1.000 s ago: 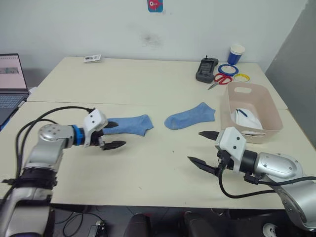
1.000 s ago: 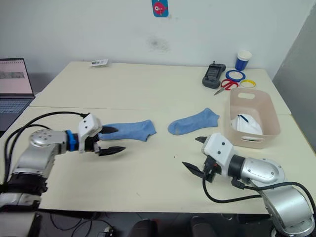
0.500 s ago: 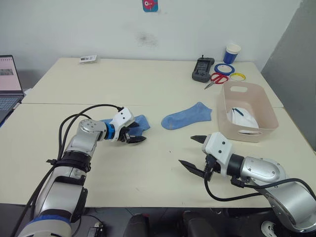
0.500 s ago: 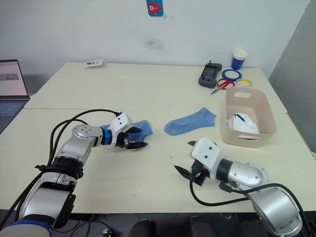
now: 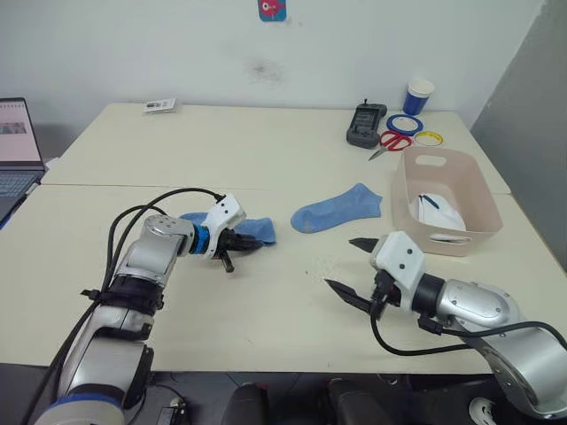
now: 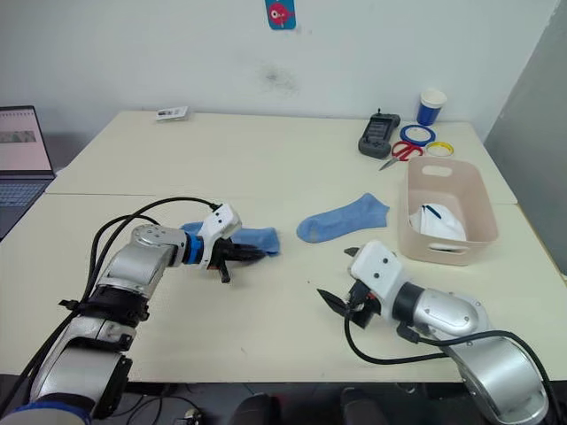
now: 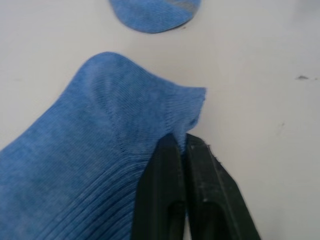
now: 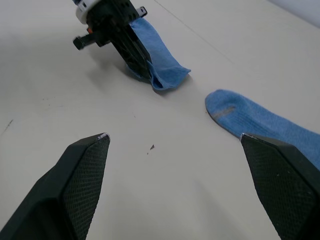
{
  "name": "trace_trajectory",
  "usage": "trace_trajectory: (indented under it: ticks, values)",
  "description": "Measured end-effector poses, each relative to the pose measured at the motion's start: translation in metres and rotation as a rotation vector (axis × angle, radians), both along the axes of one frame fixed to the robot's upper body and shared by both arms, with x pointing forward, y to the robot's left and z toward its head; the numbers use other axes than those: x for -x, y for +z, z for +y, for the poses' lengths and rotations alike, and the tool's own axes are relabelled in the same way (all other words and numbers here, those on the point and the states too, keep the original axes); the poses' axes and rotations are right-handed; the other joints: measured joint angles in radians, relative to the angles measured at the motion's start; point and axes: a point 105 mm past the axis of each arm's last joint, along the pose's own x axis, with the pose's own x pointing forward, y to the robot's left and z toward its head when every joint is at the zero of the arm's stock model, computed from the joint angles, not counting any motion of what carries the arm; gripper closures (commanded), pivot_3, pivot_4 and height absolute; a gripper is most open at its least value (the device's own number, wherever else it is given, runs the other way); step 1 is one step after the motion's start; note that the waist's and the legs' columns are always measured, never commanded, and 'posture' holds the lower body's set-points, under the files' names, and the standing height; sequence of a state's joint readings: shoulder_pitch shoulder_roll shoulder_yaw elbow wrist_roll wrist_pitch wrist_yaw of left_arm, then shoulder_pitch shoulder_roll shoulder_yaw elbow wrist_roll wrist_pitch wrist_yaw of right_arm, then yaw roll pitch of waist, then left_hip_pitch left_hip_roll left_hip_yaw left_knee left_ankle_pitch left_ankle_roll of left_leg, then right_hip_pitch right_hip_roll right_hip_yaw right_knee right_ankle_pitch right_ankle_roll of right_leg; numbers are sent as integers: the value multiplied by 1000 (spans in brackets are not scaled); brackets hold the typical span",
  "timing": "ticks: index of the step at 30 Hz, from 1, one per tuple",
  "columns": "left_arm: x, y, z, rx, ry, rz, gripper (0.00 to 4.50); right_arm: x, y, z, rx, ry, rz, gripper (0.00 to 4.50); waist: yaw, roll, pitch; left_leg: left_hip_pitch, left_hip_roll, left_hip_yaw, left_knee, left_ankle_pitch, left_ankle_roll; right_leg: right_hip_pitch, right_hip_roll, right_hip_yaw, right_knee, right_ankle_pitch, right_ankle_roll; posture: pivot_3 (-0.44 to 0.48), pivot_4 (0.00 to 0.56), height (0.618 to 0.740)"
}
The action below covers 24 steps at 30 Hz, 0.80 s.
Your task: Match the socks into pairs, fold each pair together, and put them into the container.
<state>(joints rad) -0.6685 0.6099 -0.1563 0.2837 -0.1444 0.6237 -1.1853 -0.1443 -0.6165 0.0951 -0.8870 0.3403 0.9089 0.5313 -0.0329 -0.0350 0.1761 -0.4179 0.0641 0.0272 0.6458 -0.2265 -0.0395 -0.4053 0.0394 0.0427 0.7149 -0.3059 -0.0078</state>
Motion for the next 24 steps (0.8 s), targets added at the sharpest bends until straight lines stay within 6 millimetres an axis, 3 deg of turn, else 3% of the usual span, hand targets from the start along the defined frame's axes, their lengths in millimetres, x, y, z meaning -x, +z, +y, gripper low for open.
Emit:
trace_trajectory:
  ticks: [4,8,10,13,19,22,24]
  values:
    - [31,14,-38,104,-72,106,4449,6,-2,-14,29,-23,24,0,0,0,0,1,-1,-1,0,0,0,1,-3,1,0,0,0,0,150,732]
    - [60,2,-88,191,-147,229,4449,8,0,-31,73,-63,25,0,2,0,0,0,-3,-1,1,0,0,1,-3,1,0,0,0,0,150,732]
    - [64,-4,-101,190,-164,233,4449,9,3,-34,79,-62,19,0,0,-1,0,1,-4,-1,1,0,0,1,-2,2,0,0,0,0,150,732]
    - [66,-10,-116,180,-176,207,3864,10,3,-38,82,-70,27,0,-2,-1,0,2,-3,-2,0,0,0,1,2,1,0,0,0,0,150,732]
    - [65,-2,-127,213,-194,139,1966,15,4,-34,75,-53,32,0,-1,-1,0,2,-2,-2,0,0,0,1,4,2,0,0,0,0,150,732]
    - [72,13,-117,235,-265,116,1061,15,5,-34,78,-52,31,0,-2,-1,0,2,-2,-1,0,0,0,1,4,2,0,0,0,0,150,732]
    - [67,38,-95,244,-324,7,421,14,7,-37,85,-59,22,0,-3,-1,0,2,-2,-1,0,0,0,1,4,1,0,0,0,0,150,732]
